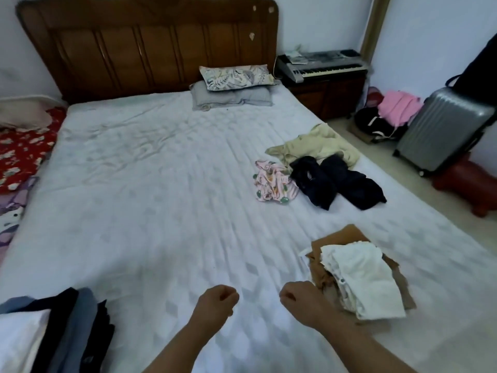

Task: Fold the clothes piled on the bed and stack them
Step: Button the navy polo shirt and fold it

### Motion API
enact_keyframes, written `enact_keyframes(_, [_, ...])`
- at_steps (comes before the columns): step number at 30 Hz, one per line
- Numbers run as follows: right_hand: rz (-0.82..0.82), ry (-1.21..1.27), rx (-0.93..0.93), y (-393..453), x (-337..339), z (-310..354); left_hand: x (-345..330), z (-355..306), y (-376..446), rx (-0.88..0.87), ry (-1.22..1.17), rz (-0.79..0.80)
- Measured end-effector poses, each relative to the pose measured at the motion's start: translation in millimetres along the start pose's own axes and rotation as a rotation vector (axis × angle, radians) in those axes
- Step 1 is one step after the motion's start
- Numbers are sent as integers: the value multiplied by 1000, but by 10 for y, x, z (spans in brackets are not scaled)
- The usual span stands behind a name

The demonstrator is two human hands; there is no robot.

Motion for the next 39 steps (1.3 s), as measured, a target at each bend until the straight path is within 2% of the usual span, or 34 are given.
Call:
enact_keyframes(8, [23,76,128,-159,707,-1121,-1223,-660,471,84,-149,-46])
enact_keyframes(14, [12,146,109,-80,1193,-1875,-1809,-1145,730,105,-162,-57])
enact_keyframes(26, [-47,206,64,472,1705,-2262,-1685,-1780,1429,18,-86,-74])
enact_keyframes(31, [-150,192,33,807,2124,-2567,-1599,-2058,2078,-19,14,-79])
enact_keyframes(39, [-184,124,25,1711,2825,-3209,-1455,-2472,3331,14,131,-120])
Point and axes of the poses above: each hand's wrist, its own y-axis towards the middle knuckle, its own x-axis out of the back of the hand, z = x × y, the point moved 9 cm from there along y, towards the middle knuckle, and after that the axes turned 13 degrees about z, right-handed, at the moved point
